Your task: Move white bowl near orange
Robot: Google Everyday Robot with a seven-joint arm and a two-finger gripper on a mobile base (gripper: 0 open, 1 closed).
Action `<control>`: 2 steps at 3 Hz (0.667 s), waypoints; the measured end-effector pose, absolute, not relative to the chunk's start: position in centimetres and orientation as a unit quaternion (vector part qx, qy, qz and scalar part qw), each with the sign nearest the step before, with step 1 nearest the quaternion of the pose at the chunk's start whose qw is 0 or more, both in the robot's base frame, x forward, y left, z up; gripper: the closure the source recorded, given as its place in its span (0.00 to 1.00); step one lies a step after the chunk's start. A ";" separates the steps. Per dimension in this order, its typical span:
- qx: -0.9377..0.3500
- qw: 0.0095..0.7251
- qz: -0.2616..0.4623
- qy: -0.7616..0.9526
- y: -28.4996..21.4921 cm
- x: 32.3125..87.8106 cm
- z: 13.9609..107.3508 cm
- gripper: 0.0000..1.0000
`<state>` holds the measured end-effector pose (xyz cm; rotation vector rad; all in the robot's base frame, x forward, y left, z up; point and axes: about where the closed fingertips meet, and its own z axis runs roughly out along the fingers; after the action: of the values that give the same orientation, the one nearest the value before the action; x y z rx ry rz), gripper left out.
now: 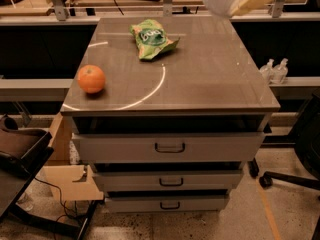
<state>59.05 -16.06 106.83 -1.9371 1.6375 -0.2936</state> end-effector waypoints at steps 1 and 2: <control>-0.738 0.278 -0.049 0.613 -15.2 57.0 100.7 1.00; -0.751 0.272 -0.006 0.602 -14.2 55.7 96.6 1.00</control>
Offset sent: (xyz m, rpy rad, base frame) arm -0.0459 0.0253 -0.1528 0.1312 0.2514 0.1681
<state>55.73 -14.20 96.59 -2.0215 1.6196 -0.0172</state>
